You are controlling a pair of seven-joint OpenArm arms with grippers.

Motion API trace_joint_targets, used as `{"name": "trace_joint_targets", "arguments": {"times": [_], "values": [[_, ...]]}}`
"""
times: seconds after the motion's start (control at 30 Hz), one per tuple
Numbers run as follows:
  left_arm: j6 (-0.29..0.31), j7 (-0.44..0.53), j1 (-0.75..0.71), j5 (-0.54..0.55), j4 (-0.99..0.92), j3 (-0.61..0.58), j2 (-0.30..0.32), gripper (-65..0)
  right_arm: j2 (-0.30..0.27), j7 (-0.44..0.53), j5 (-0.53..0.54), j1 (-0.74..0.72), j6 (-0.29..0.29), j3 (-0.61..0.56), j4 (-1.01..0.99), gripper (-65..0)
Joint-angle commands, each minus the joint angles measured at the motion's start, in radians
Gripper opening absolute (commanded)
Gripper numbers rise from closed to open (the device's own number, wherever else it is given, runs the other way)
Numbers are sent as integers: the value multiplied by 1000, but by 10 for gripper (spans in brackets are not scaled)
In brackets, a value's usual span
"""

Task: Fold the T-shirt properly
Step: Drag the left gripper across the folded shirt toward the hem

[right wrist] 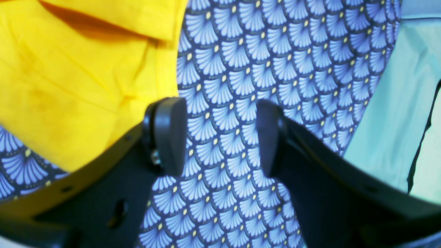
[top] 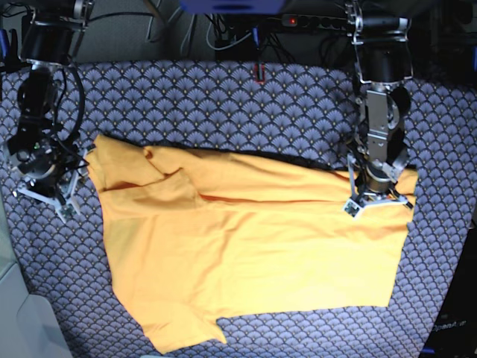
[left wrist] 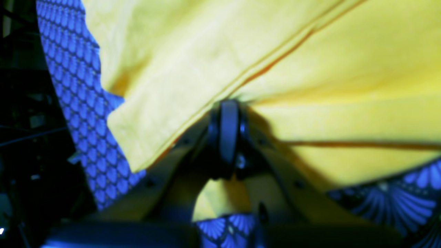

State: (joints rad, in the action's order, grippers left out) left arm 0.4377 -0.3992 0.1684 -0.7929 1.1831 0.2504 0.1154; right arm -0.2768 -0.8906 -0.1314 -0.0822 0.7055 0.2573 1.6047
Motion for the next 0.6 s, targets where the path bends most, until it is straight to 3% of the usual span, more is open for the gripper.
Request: {"name": "trace_joint_targets", "arguments": {"times": [0.0,0.13,0.3,0.47,0.53,0.57], "values": [[-7,-10,16,-21,7,-4,8,-650,-14,15,5,-17,-7,6,18,-319],[-15,-8,46,-53,-13,-89,17,-650,-12,15,5,-17,-7,6,18,-319],[-38,-7,150,-50,-36,-96,7,-650,-12,15,5,-17,-7,6,18,-319],[-333,12,182,-52,50,-96,-21,-650,-14,15,5,-3,-7,6,30,-319],[-399,49,170,-55,85,-96,-21,-650,-14,15,5,9,-7,6,47,-319],[-403,59,151,-58,100,-96,-21,-650,-14,15,5,14,-7,6,55,-319]]}}
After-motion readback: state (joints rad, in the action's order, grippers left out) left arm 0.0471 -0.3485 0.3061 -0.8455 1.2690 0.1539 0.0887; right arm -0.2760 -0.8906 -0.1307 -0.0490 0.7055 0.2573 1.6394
